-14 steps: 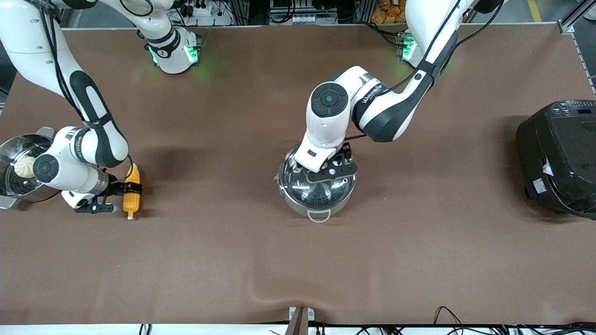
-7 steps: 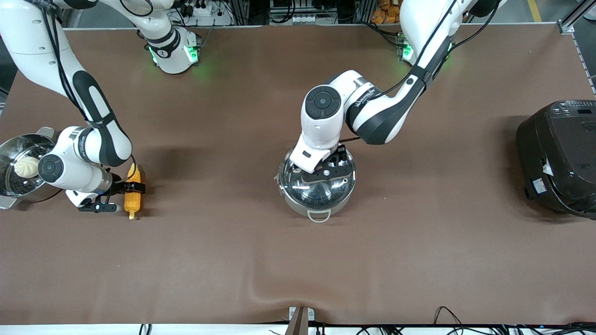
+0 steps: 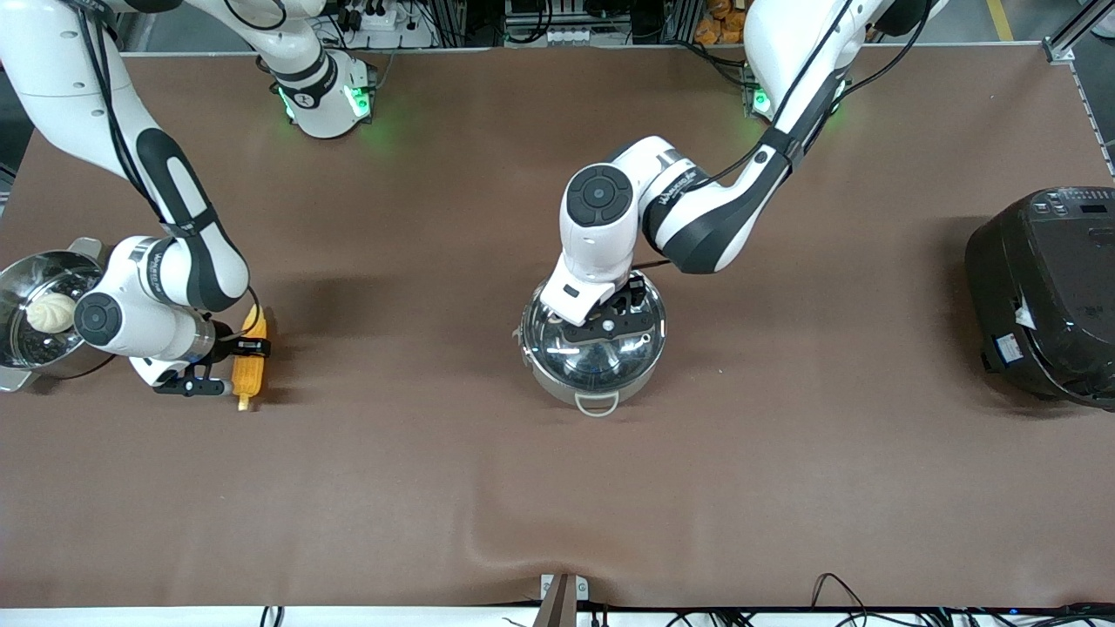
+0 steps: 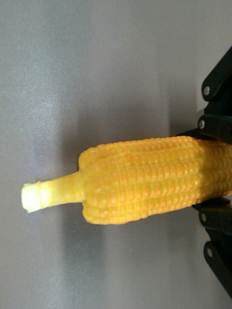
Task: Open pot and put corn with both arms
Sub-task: 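Grasp the lid knob with the left gripper while the right gripper grasps the corn, then lift the glass lid aside with the left gripper while the right gripper carries the corn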
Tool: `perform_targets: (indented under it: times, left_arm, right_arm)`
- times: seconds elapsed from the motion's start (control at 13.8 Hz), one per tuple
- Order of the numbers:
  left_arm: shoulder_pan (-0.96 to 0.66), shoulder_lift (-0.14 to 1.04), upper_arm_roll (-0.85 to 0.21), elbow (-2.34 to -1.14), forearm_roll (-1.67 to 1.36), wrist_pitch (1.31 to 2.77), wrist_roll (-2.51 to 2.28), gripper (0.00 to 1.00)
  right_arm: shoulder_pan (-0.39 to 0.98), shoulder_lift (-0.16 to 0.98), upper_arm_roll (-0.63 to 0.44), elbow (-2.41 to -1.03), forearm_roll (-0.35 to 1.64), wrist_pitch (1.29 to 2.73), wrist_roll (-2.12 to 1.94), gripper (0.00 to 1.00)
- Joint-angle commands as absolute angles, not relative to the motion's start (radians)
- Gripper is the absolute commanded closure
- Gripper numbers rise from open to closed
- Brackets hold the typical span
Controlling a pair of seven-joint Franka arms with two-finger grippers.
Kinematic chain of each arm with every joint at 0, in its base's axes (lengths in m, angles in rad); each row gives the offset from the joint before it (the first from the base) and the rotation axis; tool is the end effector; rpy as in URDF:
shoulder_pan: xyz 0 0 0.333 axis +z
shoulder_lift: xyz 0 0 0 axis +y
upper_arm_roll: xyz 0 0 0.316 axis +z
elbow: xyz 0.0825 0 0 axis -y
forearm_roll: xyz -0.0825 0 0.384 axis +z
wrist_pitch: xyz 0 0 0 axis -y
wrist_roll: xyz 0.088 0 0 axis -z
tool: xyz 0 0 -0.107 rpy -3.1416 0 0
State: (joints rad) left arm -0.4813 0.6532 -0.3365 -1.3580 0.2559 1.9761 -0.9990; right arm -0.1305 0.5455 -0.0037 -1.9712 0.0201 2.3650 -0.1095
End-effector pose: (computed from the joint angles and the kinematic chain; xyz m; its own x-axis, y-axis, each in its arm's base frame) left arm 0.5432 -0.4803 0.3529 0.9891 0.1441 0.0284 0.1447 -0.9893 -0.0169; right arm 0.5915 -0.0796 0.1781 0.9881 -0.0373 -0.1492 -0.0417 -0.9988 -0.0263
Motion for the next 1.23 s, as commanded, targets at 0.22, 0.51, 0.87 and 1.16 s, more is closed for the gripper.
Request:
perform_targets:
  times: [0.22, 0.51, 0.87, 1.16]
  left_arm:
    - [-0.494, 0.661, -0.333, -1.344, 0.276, 1.974, -1.034, 0.35]
    - [-0.494, 0.661, -0.333, -1.347, 0.278, 1.974, -1.031, 0.6]
    - [-0.491, 0.65, -0.334, -1.347, 0.275, 1.96, -1.031, 1.0]
    - [-0.445, 0.565, -0.344, -1.35, 0.265, 1.873, -1.009, 1.0]
  right_arm:
    - [-0.124, 0.448, 0.006, -1.968, 0.035, 2.246, -0.112, 1.0]
    - [-0.114, 0.379, 0.04, -1.913, 0.041, 2.079, -0.094, 1.0]
    - [-0.031, 0.371, 0.044, -1.771, 0.104, 1.837, 0.062, 1.0]
    - [0.034, 0.37, 0.044, -1.726, 0.132, 1.77, 0.188, 1.0]
